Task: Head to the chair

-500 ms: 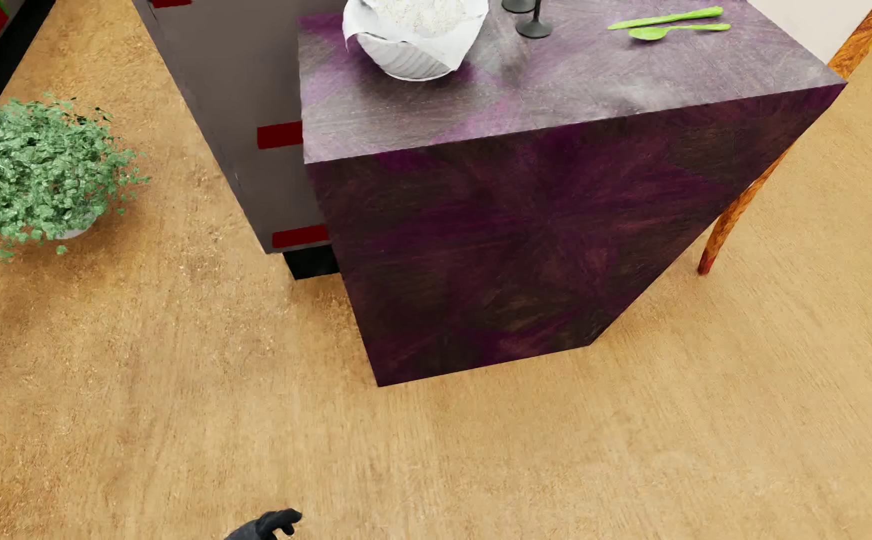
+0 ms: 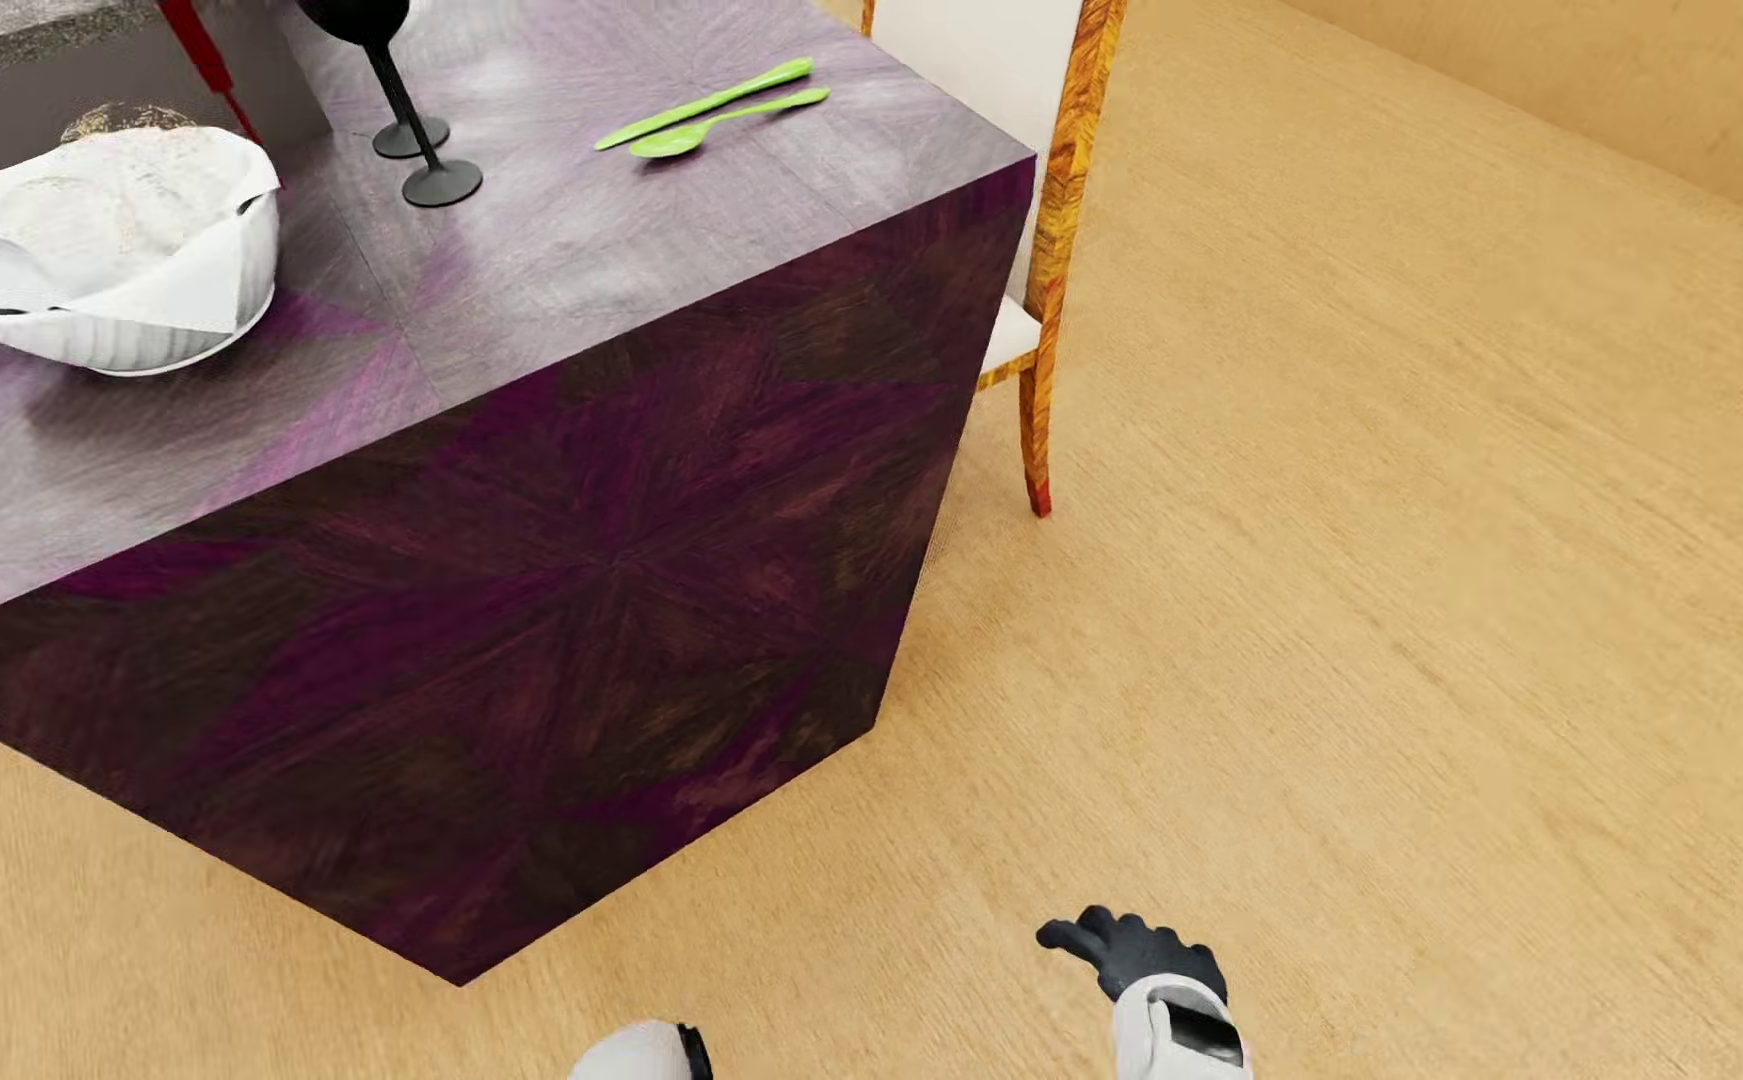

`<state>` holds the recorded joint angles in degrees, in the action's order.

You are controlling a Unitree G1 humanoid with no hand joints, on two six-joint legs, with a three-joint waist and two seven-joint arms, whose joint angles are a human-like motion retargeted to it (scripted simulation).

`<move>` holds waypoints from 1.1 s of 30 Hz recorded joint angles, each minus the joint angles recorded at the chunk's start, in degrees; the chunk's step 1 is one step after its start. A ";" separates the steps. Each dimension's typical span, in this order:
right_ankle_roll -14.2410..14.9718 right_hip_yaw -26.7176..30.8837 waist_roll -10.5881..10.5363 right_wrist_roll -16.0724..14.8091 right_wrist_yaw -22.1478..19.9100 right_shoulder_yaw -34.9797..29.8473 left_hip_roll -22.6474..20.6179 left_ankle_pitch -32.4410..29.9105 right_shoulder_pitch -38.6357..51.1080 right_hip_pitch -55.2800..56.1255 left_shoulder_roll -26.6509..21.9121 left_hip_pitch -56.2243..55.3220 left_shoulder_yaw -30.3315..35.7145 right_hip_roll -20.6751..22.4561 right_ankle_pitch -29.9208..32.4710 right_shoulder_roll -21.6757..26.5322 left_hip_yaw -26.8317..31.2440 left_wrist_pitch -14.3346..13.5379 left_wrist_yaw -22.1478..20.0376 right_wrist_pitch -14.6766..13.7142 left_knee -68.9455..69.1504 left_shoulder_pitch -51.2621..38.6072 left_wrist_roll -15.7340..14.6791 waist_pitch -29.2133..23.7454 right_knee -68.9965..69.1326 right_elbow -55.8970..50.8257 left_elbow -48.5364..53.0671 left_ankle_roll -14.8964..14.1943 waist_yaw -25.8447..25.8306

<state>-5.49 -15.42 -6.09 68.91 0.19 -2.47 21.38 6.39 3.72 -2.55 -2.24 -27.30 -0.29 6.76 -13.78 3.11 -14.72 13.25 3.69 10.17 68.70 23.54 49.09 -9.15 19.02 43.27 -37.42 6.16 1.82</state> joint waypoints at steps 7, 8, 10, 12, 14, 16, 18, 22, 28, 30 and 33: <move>-5.69 17.02 -0.13 -2.33 3.86 -14.06 -21.79 -3.62 4.35 -8.84 -0.27 -2.98 1.83 9.97 -0.50 -0.64 -5.36 -1.83 3.24 -4.81 -42.09 2.56 2.26 0.91 -5.37 -7.06 0.67 -7.34 0.62; -6.30 18.94 -0.01 -2.90 4.54 -15.62 -22.80 -3.51 3.83 -10.16 -0.42 -0.49 0.66 11.00 -0.37 -0.66 -6.86 -1.43 2.37 -5.14 -49.34 2.68 1.84 1.03 -4.86 -7.23 1.24 -7.09 0.47; -7.38 21.96 0.76 -3.25 5.26 -17.56 -23.78 -4.20 1.95 -13.55 -0.90 2.86 -1.78 12.46 1.57 -0.41 -5.11 -0.47 1.04 -4.67 -52.17 2.30 0.95 1.22 -2.63 -6.53 1.66 0.61 0.48; -6.82 22.71 2.44 -2.68 4.04 -16.24 -21.69 -6.14 -1.83 -15.32 -1.31 3.11 -4.50 12.84 6.43 -0.12 -5.19 0.82 -0.35 -1.25 -44.95 0.84 0.45 1.33 2.46 -4.54 1.34 7.88 0.60; 4.03 21.96 4.58 -4.61 1.55 -11.81 -19.19 0.27 -6.78 -12.15 -1.02 4.25 -7.95 12.80 14.38 -1.12 -6.26 2.11 -2.09 3.72 -37.30 -1.22 -0.50 1.36 15.75 -1.16 0.71 6.86 0.92; 19.96 14.48 5.87 -5.55 3.63 -9.57 -17.34 3.97 -9.48 -3.89 -0.22 9.17 -10.07 7.38 20.93 0.58 -8.67 2.20 -3.64 6.63 -36.97 -3.86 -1.29 1.51 33.25 3.72 -0.34 4.74 1.59; 13.08 5.14 7.03 -3.00 6.06 -9.41 -17.02 6.32 -12.29 5.14 -0.40 14.39 -8.30 -4.55 14.20 4.08 -9.74 1.07 -3.28 6.26 -38.49 -7.49 0.40 1.58 45.28 5.68 -0.58 2.32 1.13; 7.26 0.08 8.66 -5.00 6.02 -1.55 -19.32 9.75 -19.64 18.47 -1.03 23.28 -2.39 -20.54 9.70 7.16 -6.95 -6.24 -2.68 6.09 -42.37 -13.02 3.15 1.53 41.13 1.83 5.20 -2.17 -2.60; 9.53 10.83 8.57 -8.04 5.30 7.09 -18.91 12.84 -26.09 27.23 -0.07 28.44 4.96 -20.90 12.80 0.24 8.21 -6.76 -2.07 5.77 -44.15 -19.59 -0.33 1.98 1.67 -2.77 14.50 -8.20 -8.23; 14.14 17.25 8.14 -3.52 5.38 4.98 -18.42 15.53 -26.01 27.62 0.83 29.41 7.46 -22.97 17.04 0.73 14.69 -6.93 -1.86 4.21 -43.40 -19.26 -1.00 2.01 -4.94 -2.69 14.82 -10.75 -8.43; 19.49 25.32 7.75 -2.36 4.67 5.88 -16.40 21.55 -23.16 25.55 -0.84 28.49 10.17 -25.13 20.74 2.73 26.72 -6.45 -0.98 4.45 -37.44 -16.84 -1.57 2.07 0.99 -1.45 12.69 -15.09 -7.16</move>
<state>14.00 9.90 1.66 66.54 4.86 3.41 4.98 27.95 -19.44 23.01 -3.08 1.20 9.88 -18.37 6.96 5.84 12.01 6.80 2.71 14.62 31.26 6.70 47.53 -7.09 20.01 41.82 -24.73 -8.93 -5.34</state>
